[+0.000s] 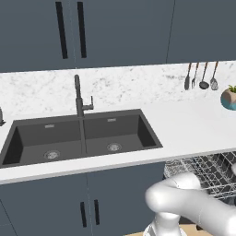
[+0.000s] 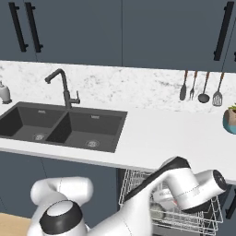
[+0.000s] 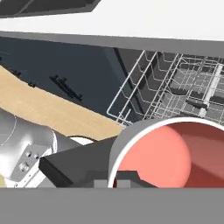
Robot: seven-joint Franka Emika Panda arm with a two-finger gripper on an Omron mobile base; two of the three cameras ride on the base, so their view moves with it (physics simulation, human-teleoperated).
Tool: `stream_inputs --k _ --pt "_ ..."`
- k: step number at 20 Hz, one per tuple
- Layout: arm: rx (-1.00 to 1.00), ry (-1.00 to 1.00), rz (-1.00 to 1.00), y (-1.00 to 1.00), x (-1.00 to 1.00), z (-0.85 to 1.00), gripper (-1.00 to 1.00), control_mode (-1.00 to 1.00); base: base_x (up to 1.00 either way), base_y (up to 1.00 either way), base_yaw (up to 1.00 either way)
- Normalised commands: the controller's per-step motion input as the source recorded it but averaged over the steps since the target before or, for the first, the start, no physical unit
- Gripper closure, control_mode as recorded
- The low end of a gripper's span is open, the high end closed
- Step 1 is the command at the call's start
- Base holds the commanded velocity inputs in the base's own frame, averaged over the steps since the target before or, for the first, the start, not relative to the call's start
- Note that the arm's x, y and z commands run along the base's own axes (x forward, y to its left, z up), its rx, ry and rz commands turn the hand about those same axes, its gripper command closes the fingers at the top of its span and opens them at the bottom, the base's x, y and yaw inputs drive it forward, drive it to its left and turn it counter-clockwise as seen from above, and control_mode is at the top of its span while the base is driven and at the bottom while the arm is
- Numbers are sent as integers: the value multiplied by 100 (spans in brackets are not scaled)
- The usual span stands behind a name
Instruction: Pick up the cup and bowl from the counter, place them in the dishwasher, and close the dishwasher door.
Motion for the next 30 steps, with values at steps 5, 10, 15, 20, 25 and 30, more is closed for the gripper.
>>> stream_inputs --k 5,10,15,20,25,30 --pt "-1 20 0 0 8 -21 100 -100 0 0 0" --pt "-6 18 0 0 34 -14 100 -100 0 0 0" --pt "-4 5 -3 0 46 -7 100 -100 0 0 0" --pt "-9 0 -1 -2 28 -29 100 -100 0 0 0" --pt "-14 0 0 0 27 -32 100 -100 0 0 0" --pt "-6 0 -1 -20 3 -50 100 -100 0 0 0"
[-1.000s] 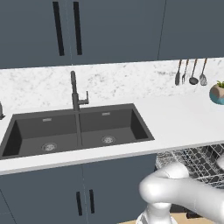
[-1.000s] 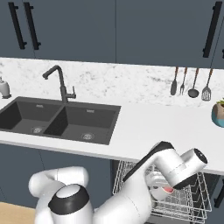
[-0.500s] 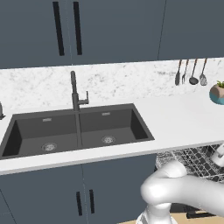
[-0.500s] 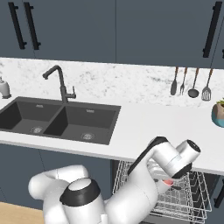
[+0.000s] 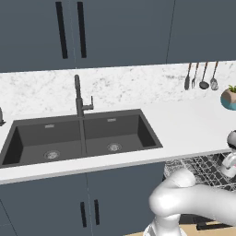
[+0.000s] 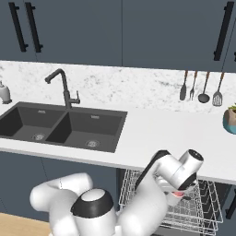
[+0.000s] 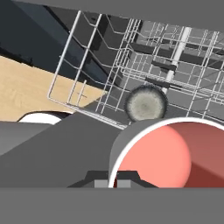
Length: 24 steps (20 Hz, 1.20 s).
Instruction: Pick up the cup and bowl from the counter, place them in the dishwasher, and close the dishwasher door.
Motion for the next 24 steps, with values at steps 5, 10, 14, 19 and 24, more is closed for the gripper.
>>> stream_inputs --k 5,10,14,19,24 --pt "-4 0 -1 -22 0 -70 100 -100 0 0 0" --pt "-2 -3 0 -14 3 -36 100 -100 0 0 0" --pt "0 -6 0 -19 15 0 100 -100 0 0 0" --pt "0 -1 0 -19 37 -6 100 -100 0 0 0" --pt "0 0 0 -1 16 -22 100 -100 0 0 0"
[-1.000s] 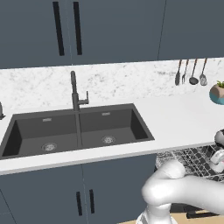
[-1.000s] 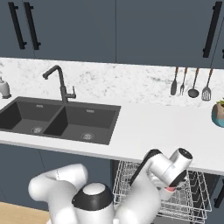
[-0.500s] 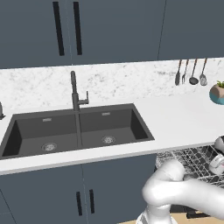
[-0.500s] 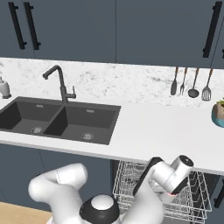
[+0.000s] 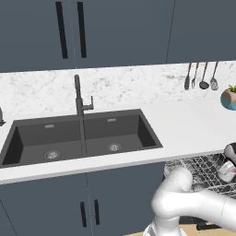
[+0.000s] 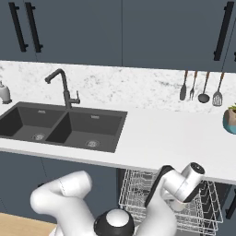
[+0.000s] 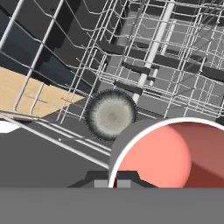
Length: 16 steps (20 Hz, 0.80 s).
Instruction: Pick up the cup and bowl from the counter, place them in the dishwasher, and close the dishwasher door.
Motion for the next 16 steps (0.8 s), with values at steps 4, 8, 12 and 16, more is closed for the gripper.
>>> stream_inputs --k 4,8,12,16 --pt "0 1 0 0 4 -68 100 -100 0 0 0" --pt "0 4 0 0 0 -79 100 -100 0 0 0" --pt "0 7 0 0 0 -53 100 -100 0 0 0" --pt "0 -4 0 0 0 -8 100 -100 0 0 0"
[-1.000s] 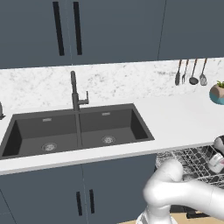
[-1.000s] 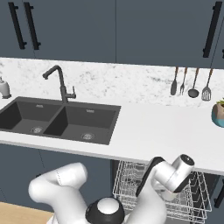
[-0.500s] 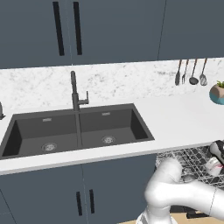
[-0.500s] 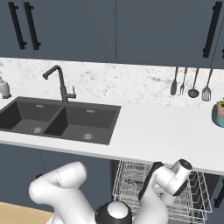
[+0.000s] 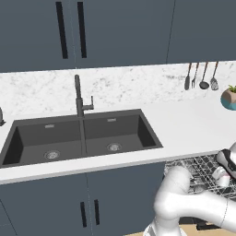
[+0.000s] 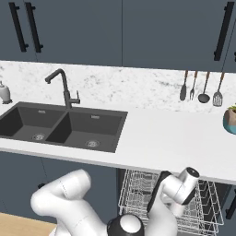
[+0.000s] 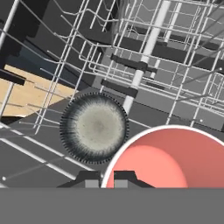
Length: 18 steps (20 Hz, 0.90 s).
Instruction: Pick up the cup and bowl from the counter, place them in the dishwasher, and close the dishwasher door.
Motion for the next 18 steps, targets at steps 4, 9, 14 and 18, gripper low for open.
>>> stream_inputs --k 4,9,14,18 --pt "0 -10 0 0 0 -1 100 -100 0 0 0" --pt "0 -6 0 -3 0 -43 100 -100 0 0 0" --pt "0 -8 0 -1 -2 -53 100 -100 0 0 0" --pt "0 6 0 0 -7 -21 100 -100 0 0 0"
